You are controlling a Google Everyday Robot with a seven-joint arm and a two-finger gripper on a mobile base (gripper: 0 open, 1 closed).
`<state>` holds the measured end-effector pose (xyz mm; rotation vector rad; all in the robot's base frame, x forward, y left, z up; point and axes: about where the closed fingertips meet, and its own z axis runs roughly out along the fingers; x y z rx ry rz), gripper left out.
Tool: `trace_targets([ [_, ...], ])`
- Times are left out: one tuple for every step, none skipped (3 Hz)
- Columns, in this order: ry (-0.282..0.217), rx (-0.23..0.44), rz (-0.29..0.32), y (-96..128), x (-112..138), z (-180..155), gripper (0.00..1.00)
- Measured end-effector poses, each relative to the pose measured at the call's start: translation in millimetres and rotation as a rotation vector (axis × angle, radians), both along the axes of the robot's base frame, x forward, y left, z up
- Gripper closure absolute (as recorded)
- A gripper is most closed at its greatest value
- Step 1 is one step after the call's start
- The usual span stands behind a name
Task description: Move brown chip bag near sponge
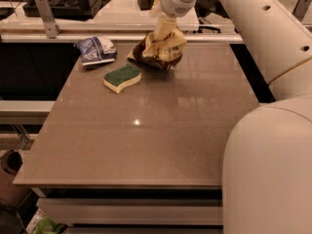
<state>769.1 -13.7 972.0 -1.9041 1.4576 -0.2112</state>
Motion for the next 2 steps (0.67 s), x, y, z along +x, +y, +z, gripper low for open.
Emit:
trace_targets([
  [0.004,-0.001,0.003,2.1,0.7,-3.3,0.0],
  [0.004,-0.001,0.003,2.1,0.7,-3.3,0.0],
])
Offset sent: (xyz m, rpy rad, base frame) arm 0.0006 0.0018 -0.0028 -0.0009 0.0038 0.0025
